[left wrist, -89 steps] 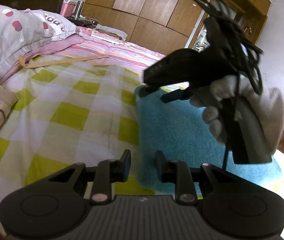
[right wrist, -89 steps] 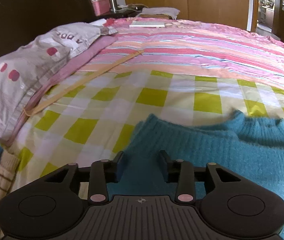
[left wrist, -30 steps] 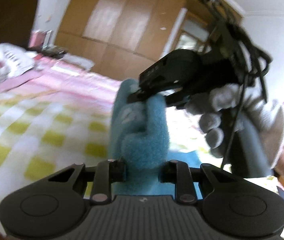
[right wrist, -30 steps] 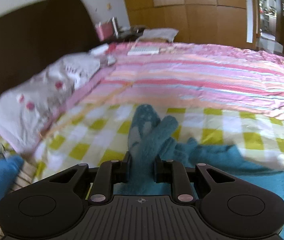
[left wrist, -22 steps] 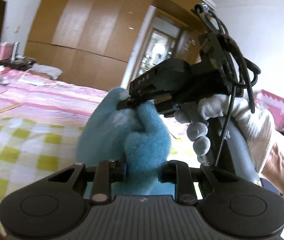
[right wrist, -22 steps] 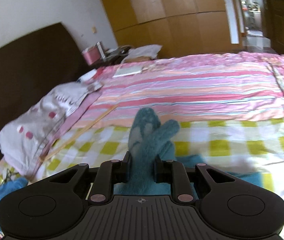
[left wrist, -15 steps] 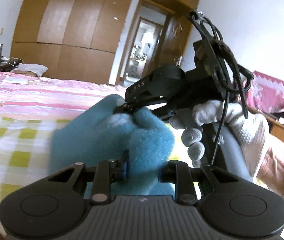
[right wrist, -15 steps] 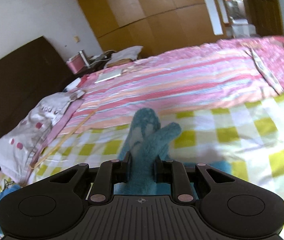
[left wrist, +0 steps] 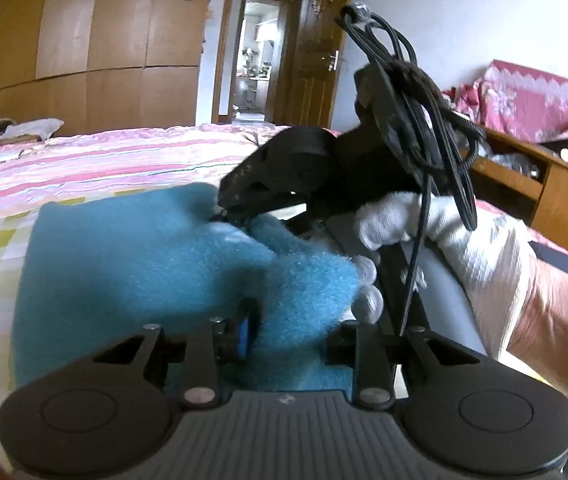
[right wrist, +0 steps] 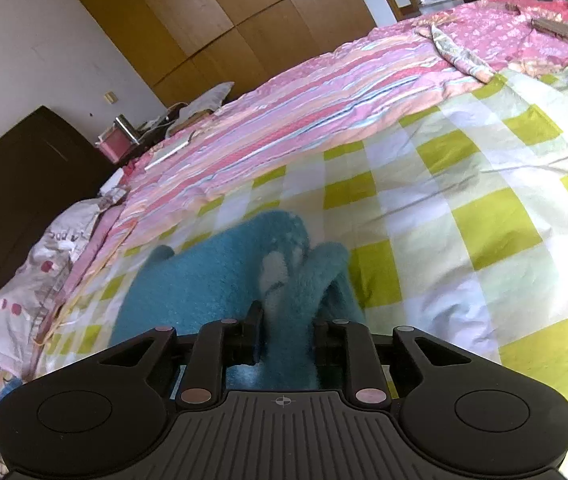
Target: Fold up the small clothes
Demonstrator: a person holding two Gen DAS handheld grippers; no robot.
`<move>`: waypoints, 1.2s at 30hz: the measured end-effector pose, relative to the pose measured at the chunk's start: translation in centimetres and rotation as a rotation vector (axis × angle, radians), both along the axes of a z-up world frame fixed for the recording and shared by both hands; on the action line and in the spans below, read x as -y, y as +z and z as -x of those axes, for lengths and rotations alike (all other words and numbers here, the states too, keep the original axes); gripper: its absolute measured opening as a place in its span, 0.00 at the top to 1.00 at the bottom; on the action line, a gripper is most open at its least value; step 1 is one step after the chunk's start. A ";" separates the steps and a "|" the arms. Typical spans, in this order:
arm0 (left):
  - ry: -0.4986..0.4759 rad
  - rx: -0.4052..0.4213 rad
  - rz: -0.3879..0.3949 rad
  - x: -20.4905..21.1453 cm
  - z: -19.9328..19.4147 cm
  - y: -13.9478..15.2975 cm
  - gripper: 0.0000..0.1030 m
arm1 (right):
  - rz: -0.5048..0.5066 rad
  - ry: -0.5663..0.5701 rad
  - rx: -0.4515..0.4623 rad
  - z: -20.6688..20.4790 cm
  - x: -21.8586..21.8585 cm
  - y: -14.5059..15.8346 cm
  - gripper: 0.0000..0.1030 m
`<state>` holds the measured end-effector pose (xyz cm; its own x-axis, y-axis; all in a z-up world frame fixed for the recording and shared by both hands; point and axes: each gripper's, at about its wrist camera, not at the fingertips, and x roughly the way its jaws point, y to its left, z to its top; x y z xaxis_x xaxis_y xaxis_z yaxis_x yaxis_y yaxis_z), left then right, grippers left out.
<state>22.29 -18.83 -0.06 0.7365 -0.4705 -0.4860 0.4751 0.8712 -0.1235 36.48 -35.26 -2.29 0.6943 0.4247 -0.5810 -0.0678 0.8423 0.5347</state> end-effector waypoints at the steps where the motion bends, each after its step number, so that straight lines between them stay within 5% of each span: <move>1: -0.006 -0.002 -0.004 0.2 0.1 -0.1 0.61 | -0.007 -0.003 0.003 0.1 0.2 -0.1 0.74; 11: -0.077 0.036 -0.016 -1.5 2.2 1.3 0.52 | 0.017 -0.059 0.106 6.2 2.6 2.2 0.71; 17: -0.086 0.048 -0.011 -4.8 5.4 2.4 0.49 | -0.009 0.031 0.189 12.1 1.7 4.1 0.67; 24: 0.022 0.052 -0.075 -8.8 5.6 2.5 0.48 | 0.087 0.094 0.108 12.8 -0.4 1.9 0.63; 27: 0.067 0.032 -0.086 -9.6 4.0 1.8 0.48 | 0.139 0.075 0.074 13.2 -0.3 0.1 0.81; 31: 0.115 -0.005 -0.098 -10.1 1.9 0.5 0.48 | 0.022 0.004 0.005 14.0 1.5 -2.5 0.84; 36: 0.123 -0.050 -0.085 -10.8 0.9 -0.9 0.48 | 0.038 0.024 0.049 14.6 1.5 -0.4 0.76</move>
